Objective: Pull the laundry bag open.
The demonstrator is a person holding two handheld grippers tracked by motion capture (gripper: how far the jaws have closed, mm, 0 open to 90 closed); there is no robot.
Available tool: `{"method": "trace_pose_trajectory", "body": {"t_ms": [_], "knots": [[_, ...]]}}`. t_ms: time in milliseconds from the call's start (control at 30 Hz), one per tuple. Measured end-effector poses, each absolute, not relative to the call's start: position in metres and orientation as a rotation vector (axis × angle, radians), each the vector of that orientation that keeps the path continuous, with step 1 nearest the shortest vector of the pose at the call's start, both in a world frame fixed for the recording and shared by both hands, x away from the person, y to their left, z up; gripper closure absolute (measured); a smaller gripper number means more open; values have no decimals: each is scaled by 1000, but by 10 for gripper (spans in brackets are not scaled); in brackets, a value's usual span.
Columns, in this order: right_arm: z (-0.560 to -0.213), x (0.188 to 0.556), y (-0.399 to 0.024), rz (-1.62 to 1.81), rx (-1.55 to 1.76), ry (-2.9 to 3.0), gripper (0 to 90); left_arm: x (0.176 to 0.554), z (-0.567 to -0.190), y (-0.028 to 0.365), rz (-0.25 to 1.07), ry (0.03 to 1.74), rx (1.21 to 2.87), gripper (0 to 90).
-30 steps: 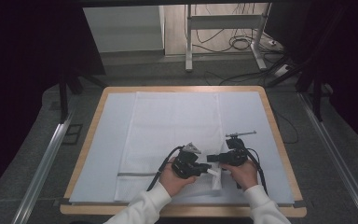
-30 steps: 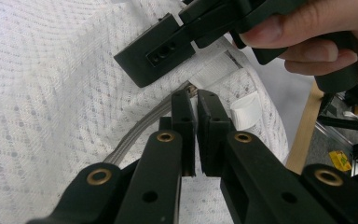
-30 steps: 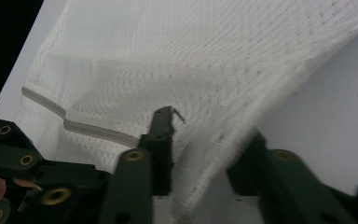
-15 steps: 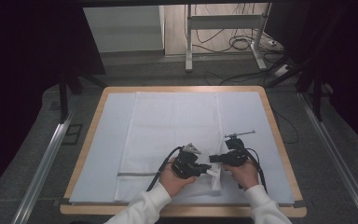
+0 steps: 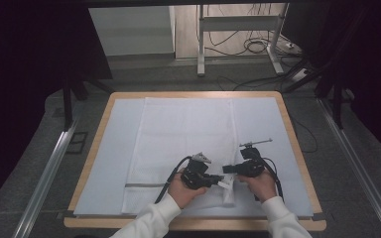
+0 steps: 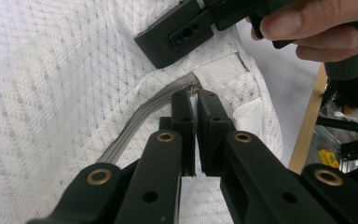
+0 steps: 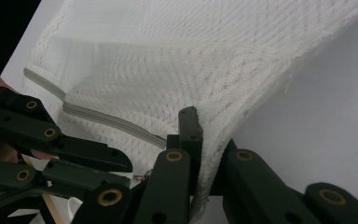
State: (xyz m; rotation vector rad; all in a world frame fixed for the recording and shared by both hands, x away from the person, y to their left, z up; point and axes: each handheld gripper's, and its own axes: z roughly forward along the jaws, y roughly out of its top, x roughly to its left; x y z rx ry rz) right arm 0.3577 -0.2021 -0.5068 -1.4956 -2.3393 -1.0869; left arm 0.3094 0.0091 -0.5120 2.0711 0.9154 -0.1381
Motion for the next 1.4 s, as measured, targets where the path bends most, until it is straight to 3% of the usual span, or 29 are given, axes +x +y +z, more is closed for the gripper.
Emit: {"method": "trace_pose_trajectory", "body": {"t_ms": [1400], "knots": [[-507,356,-201,-1086,-1435,-2362,885,311,-520,15,-153,934,2075,874]]}}
